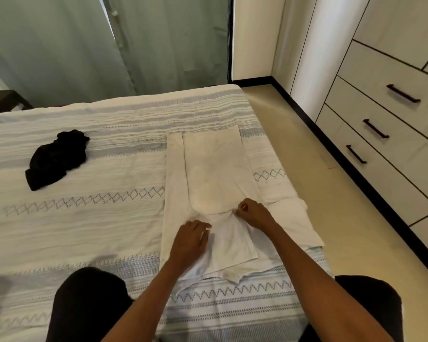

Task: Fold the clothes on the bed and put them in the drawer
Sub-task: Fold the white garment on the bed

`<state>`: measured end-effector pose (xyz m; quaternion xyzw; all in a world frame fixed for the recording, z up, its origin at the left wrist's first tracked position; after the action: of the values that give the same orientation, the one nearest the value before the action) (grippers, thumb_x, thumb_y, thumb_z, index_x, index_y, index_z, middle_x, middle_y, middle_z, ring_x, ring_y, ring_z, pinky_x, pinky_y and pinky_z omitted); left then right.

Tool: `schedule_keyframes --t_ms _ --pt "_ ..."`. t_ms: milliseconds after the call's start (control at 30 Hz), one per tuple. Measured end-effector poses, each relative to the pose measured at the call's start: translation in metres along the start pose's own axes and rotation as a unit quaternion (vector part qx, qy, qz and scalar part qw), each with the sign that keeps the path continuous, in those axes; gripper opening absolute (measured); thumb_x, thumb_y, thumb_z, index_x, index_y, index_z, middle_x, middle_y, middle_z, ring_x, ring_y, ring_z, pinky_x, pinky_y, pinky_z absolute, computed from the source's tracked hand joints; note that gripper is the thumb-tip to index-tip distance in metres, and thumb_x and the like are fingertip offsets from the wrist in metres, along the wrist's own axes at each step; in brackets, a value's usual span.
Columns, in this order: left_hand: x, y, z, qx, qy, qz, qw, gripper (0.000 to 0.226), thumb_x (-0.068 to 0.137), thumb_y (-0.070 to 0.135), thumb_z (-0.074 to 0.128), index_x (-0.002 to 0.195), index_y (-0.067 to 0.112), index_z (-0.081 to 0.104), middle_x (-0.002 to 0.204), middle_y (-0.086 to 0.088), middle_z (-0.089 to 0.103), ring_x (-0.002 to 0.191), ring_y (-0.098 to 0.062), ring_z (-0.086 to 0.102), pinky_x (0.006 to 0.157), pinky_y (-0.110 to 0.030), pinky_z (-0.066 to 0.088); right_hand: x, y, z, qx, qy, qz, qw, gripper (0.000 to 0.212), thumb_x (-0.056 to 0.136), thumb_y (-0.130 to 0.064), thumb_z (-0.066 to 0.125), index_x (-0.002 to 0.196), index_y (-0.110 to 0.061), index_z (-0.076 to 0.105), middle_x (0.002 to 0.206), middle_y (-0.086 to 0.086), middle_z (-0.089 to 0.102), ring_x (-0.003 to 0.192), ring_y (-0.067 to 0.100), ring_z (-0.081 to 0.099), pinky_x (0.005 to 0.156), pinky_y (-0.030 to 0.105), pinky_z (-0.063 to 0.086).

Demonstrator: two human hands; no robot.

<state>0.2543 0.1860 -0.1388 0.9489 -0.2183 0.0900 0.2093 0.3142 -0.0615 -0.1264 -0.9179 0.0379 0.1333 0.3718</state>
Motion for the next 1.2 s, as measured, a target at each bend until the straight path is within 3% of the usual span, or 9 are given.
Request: schedule_keyframes --t_ms 167,400,600,700,800,867,1000,1100,1200 --pt "-0.008 0.049 0.021 -0.04 -0.041 -0.044 0.997 0.033 0.092 0.049 0.048 0.095 0.025 0.069 0.084 0.006 0.069 0.075 -0.016 0.063 0.069 -0.031 0.047 -0.005 -0.007 -0.008 0.175 -0.069 0.046 0.981 0.026 0.088 0.003 0.062 0.111 -0.011 0.064 0.079 0.01 0.063 0.072 0.021 0.061 0.074 0.042 0.057" --pt "-0.009 0.112 0.059 0.097 -0.069 0.003 0.993 0.051 0.071 0.073 0.054 0.088 0.025 0.06 0.084 0.005 0.058 0.074 -0.017 0.053 0.064 -0.032 0.046 0.0 -0.011 -0.017 0.145 -0.141 0.025 0.979 0.034 0.088 0.016 0.046 0.105 -0.001 0.07 0.082 0.009 0.065 0.063 0.014 0.054 0.055 0.025 0.046" --pt "-0.014 0.124 0.061 0.079 -0.03 0.041 0.996 0.016 0.086 0.035 0.063 0.079 0.021 0.065 0.075 0.002 0.059 0.065 -0.019 0.054 0.056 -0.032 0.043 0.001 -0.005 -0.018 0.147 -0.142 0.072 0.976 0.029 0.094 0.007 0.047 0.105 -0.002 0.073 0.077 0.01 0.062 0.06 0.014 0.054 0.052 0.02 0.048" --pt "-0.012 0.125 0.05 -0.077 0.042 -0.074 0.993 0.012 0.091 0.025 0.056 0.088 0.019 0.065 0.073 0.003 0.062 0.062 -0.015 0.058 0.056 -0.025 0.047 0.007 -0.007 -0.017 0.128 -0.128 0.054 0.982 0.036 0.088 0.013 0.044 0.104 -0.001 0.074 0.076 0.006 0.064 0.063 0.014 0.056 0.056 0.02 0.048" --pt "-0.015 0.12 0.026 -0.307 0.097 -0.274 0.906 0.017 0.094 0.012 0.053 0.105 0.023 0.06 0.075 -0.004 0.064 0.061 -0.018 0.06 0.057 -0.018 0.045 0.014 -0.017 -0.014 0.076 -0.094 0.01 0.993 0.042 0.082 0.013 0.047 0.1 -0.008 0.078 0.089 -0.002 0.071 0.084 0.015 0.064 0.075 0.021 0.053" --pt "-0.02 0.113 0.011 -0.418 0.131 -0.339 0.833 0.03 0.095 0.005 0.049 0.111 0.028 0.06 0.08 -0.009 0.062 0.063 -0.027 0.061 0.053 -0.022 0.048 0.016 -0.031 -0.009 0.001 -0.081 -0.031 0.996 0.042 0.082 0.007 0.05 0.095 -0.021 0.079 0.102 -0.006 0.072 0.098 0.013 0.064 0.089 0.028 0.051" --pt "-0.042 0.086 -0.015 -0.491 0.234 -0.427 0.722 0.033 0.097 0.002 0.046 0.088 0.022 0.071 0.095 0.001 0.069 0.086 -0.029 0.064 0.06 -0.034 0.056 0.019 -0.075 0.009 -0.122 -0.087 -0.105 0.983 0.025 0.09 -0.014 0.057 0.097 -0.031 0.075 0.115 -0.007 0.065 0.106 0.016 0.061 0.084 0.029 0.046" --pt "-0.06 0.066 -0.026 -0.527 0.259 -0.512 0.627 0.027 0.095 0.002 0.05 0.084 0.007 0.074 0.098 -0.005 0.069 0.09 -0.027 0.066 0.056 -0.031 0.056 0.022 -0.107 0.029 -0.158 -0.095 -0.149 0.972 0.016 0.092 -0.035 0.064 0.103 -0.028 0.072 0.121 -0.001 0.057 0.112 0.02 0.057 0.088 0.033 0.044" --pt "-0.081 0.05 -0.035 -0.488 0.241 -0.531 0.649 0.019 0.095 0.009 0.058 0.086 0.011 0.074 0.096 0.003 0.071 0.079 -0.028 0.071 0.064 -0.04 0.061 0.026 -0.137 0.059 -0.153 -0.139 -0.167 0.964 0.02 0.094 -0.032 0.061 0.109 -0.024 0.071 0.125 -0.001 0.063 0.116 0.022 0.058 0.094 0.035 0.046"
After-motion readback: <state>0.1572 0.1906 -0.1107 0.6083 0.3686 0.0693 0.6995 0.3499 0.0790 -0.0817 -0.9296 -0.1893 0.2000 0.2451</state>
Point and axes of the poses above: each hand's wrist, its own x-axis towards the middle knuckle, its own z-axis out of the palm, y = z × x, the point moved 2 cm from there along x, towards the middle knuckle
